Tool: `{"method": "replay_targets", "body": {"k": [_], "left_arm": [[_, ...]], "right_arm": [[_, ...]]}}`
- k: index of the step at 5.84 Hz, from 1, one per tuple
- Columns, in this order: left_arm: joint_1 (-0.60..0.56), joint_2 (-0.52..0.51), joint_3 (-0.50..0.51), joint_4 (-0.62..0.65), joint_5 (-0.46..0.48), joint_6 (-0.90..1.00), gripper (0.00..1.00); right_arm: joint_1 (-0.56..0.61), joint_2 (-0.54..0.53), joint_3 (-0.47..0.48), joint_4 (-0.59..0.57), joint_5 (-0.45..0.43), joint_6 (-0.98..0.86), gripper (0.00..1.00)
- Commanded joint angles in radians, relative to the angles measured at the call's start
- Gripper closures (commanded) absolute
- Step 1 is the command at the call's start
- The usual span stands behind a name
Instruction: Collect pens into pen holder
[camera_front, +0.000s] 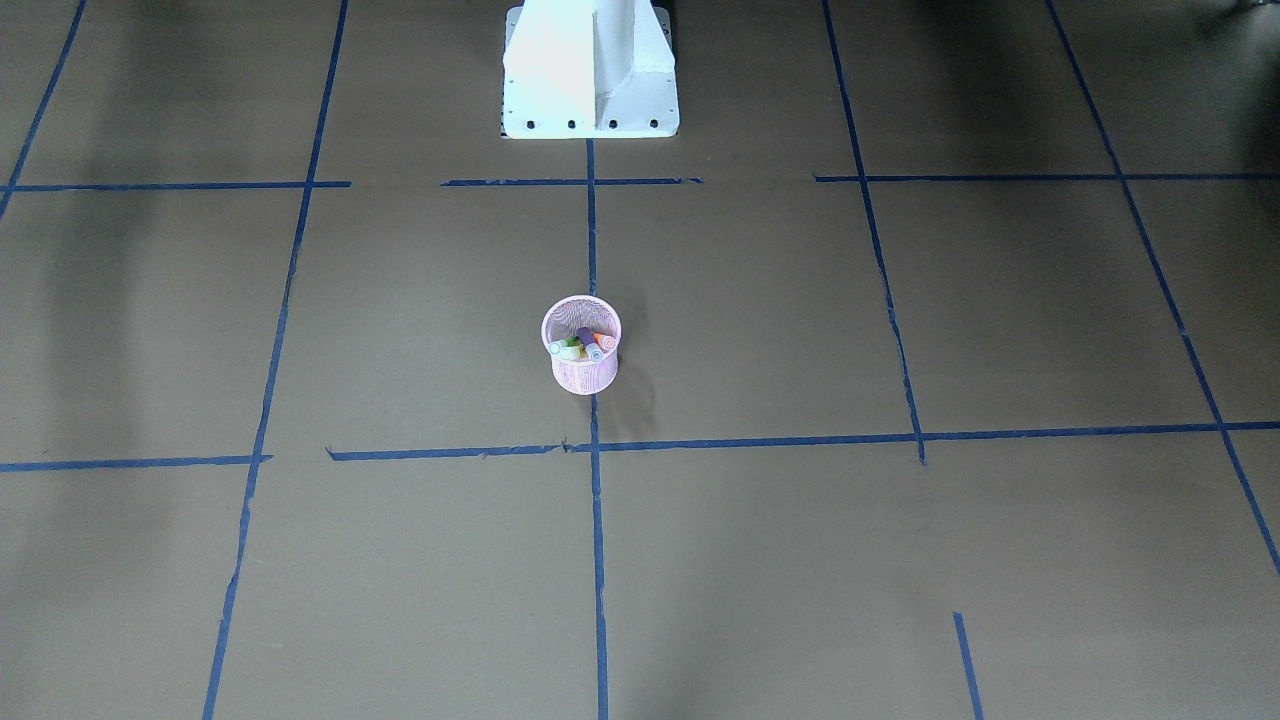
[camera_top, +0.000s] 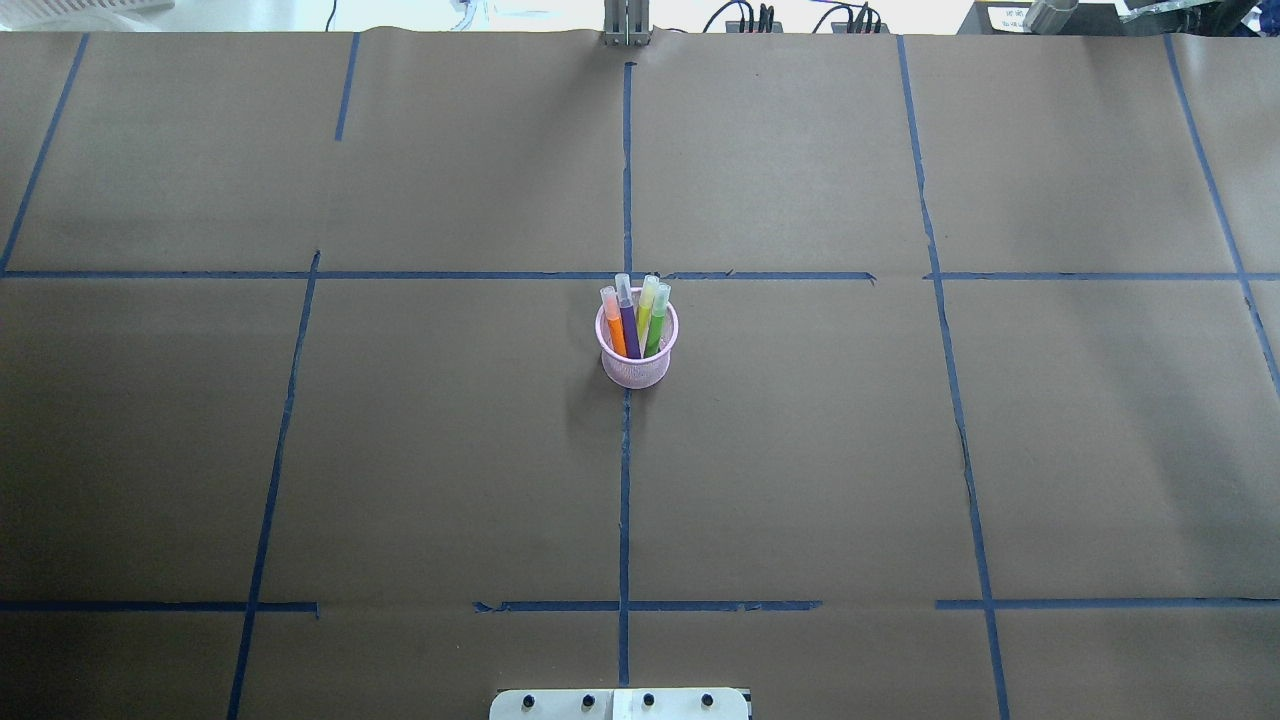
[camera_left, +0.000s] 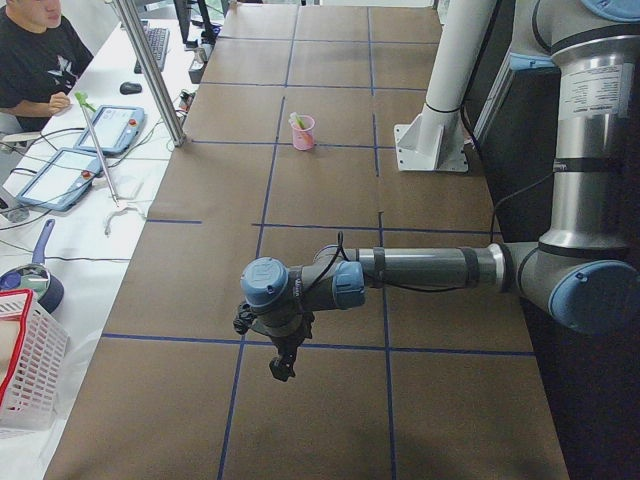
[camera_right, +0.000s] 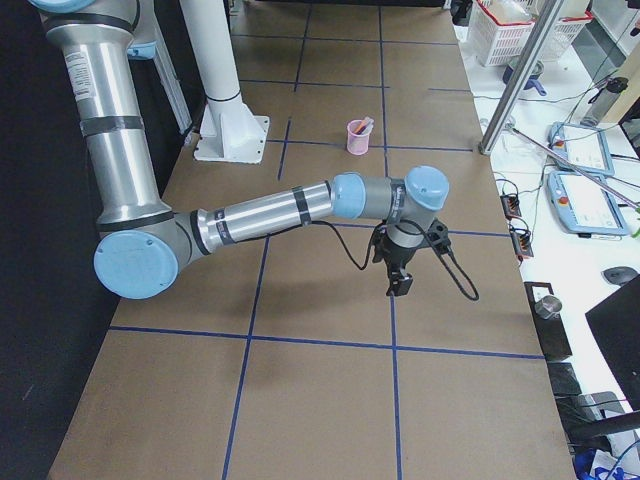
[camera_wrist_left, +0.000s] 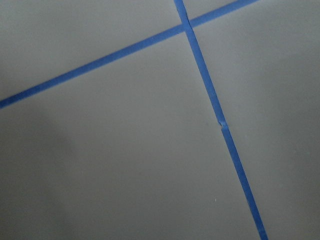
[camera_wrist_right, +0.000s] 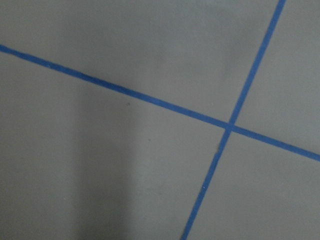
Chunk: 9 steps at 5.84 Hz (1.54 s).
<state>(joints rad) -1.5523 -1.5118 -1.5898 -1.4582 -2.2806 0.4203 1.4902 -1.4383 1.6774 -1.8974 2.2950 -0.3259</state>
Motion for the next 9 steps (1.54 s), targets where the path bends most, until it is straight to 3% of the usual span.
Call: {"method": "replay_targets", "body": {"k": [1, 2, 3, 4, 7, 9], "left_arm": [[0.0, 0.005, -0.006, 0.001, 0.0, -0.015, 0.0], [-0.002, 0.007, -0.004, 0.001, -0.002, -0.015, 0.0], [-0.002, 0.007, -0.004, 0.001, -0.002, -0.015, 0.0], [-0.002, 0.007, -0.004, 0.001, -0.008, -0.015, 0.0], [-0.002, 0.007, -0.001, 0.007, -0.013, -0.017, 0.0], [-0.002, 0.007, -0.002, 0.016, -0.013, -0.017, 0.0]], "right_arm": [[0.065, -0.147, -0.004, 0.048, 0.009, -0.102, 0.0], [0.065, -0.23, -0.005, 0.146, 0.009, -0.096, 0.0], [0.065, -0.261, 0.002, 0.17, 0.012, -0.069, 0.0], [0.067, -0.269, 0.036, 0.173, 0.011, 0.052, 0.0], [0.065, -0.269, 0.097, 0.176, 0.009, 0.157, 0.0], [0.064, -0.324, 0.064, 0.364, 0.007, 0.172, 0.0]]}}
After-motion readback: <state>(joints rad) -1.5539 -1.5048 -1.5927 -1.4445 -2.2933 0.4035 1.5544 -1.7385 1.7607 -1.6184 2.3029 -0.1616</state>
